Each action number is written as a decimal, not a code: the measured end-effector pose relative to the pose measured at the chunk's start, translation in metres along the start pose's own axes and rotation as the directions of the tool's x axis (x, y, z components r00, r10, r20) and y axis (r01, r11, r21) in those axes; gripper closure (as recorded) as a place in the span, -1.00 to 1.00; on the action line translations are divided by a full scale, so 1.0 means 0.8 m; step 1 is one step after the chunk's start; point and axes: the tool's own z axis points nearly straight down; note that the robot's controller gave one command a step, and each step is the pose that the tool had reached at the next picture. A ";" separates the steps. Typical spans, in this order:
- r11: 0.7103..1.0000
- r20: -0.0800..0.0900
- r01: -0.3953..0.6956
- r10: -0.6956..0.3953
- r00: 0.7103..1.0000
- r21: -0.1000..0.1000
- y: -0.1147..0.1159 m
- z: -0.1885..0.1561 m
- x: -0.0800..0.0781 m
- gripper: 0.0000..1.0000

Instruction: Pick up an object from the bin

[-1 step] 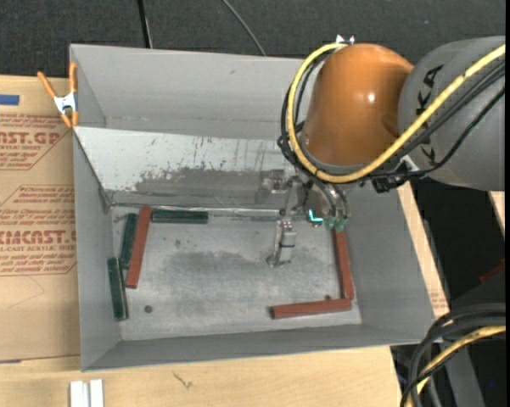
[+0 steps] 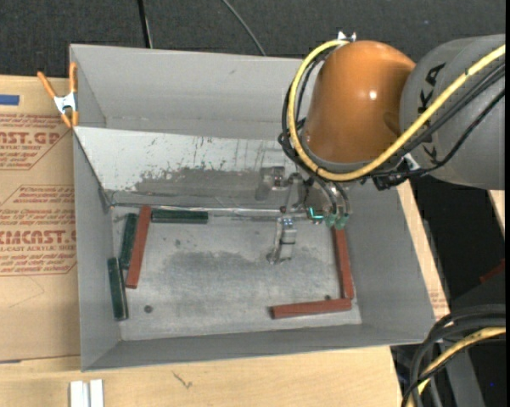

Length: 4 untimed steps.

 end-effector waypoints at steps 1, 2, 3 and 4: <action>0.997 0.005 0.071 -0.071 0.997 0.000 -0.037 0.050 0.027 -1.00; 0.992 0.004 0.128 -0.128 0.992 0.003 -0.030 0.124 0.042 -1.00; 0.983 -0.005 0.183 -0.183 0.983 -0.003 -0.066 0.136 0.065 -1.00; 0.934 -0.002 0.358 -0.358 0.934 0.003 -0.097 0.158 0.069 -1.00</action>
Offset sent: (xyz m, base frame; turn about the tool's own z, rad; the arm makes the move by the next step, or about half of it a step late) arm -0.0394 -0.0081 -0.1219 -0.1557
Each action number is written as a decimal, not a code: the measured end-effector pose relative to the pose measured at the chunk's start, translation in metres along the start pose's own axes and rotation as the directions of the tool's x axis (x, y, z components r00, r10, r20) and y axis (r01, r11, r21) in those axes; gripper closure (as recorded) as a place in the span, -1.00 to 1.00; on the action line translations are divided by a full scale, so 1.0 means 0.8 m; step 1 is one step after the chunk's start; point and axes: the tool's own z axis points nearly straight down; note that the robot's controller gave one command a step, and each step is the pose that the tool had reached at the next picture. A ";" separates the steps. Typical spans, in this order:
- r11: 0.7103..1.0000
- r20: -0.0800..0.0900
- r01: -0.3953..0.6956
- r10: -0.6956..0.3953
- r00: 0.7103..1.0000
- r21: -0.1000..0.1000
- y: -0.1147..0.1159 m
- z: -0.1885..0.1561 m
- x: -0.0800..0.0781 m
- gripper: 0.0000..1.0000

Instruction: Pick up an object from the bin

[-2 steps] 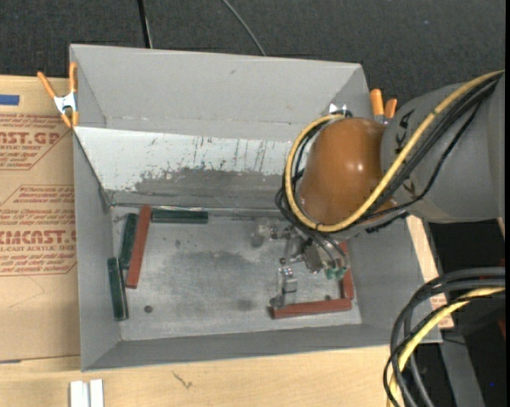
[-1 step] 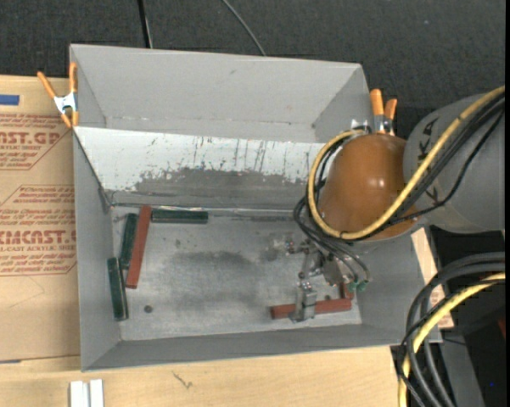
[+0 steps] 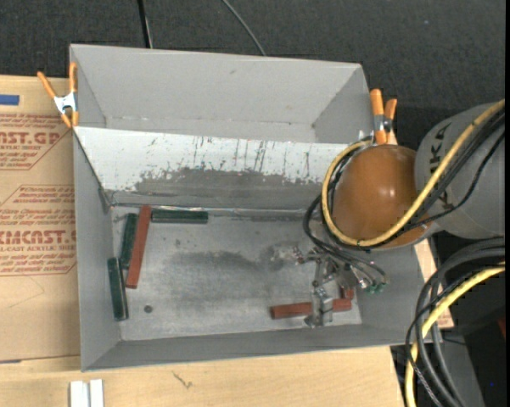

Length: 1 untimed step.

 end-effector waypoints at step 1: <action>0.985 0.000 0.172 -0.172 0.985 -0.005 0.002 0.050 0.007 1.00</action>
Offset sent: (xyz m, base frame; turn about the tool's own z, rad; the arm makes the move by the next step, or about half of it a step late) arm 0.0000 0.0000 0.0000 0.0000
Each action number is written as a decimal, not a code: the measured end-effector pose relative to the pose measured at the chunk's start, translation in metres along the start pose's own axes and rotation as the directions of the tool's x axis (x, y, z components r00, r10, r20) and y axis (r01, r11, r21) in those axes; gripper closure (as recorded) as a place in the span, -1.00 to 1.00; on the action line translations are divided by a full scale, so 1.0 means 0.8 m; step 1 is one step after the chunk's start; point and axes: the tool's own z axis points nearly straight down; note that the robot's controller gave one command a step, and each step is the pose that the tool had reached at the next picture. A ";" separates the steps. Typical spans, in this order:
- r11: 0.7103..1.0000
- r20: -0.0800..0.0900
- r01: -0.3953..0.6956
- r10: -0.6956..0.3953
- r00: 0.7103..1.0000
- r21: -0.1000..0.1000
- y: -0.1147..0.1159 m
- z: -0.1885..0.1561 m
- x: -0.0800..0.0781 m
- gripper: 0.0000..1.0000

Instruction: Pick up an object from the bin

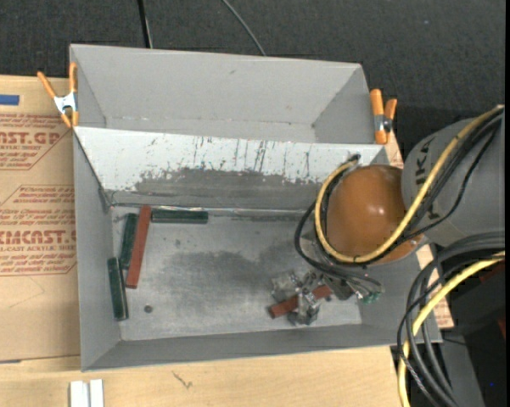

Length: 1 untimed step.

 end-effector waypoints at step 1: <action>1.000 0.000 0.000 0.000 1.000 0.000 0.000 0.000 0.000 1.00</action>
Offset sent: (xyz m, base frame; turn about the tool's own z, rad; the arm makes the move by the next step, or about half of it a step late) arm 0.0226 -0.0250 0.1181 -0.0121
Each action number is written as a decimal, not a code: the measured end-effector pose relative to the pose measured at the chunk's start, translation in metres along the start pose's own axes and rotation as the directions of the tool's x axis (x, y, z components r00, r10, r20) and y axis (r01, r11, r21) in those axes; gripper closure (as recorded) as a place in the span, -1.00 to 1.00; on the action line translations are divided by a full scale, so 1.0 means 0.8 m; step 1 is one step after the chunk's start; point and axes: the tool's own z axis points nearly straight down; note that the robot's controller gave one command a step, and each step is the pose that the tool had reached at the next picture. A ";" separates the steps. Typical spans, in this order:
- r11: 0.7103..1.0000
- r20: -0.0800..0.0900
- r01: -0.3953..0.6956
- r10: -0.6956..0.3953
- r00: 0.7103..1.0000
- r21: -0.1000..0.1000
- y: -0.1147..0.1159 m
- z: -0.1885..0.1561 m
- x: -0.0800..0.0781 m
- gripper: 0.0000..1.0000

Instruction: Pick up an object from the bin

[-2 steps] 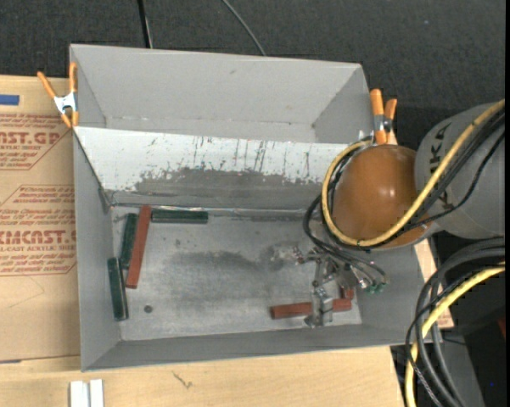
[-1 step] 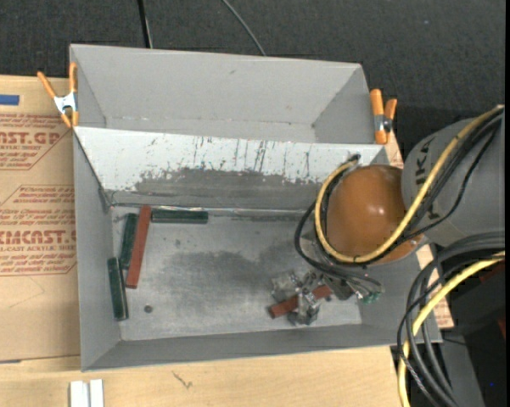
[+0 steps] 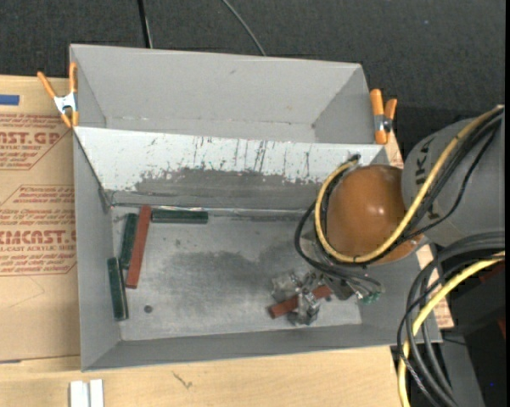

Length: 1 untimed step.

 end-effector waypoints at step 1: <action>1.000 0.002 0.011 -0.011 1.000 0.002 -0.040 -0.147 -0.009 1.00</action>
Offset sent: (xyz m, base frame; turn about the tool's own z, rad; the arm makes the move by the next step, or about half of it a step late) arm 0.0000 0.0000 0.0000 0.0000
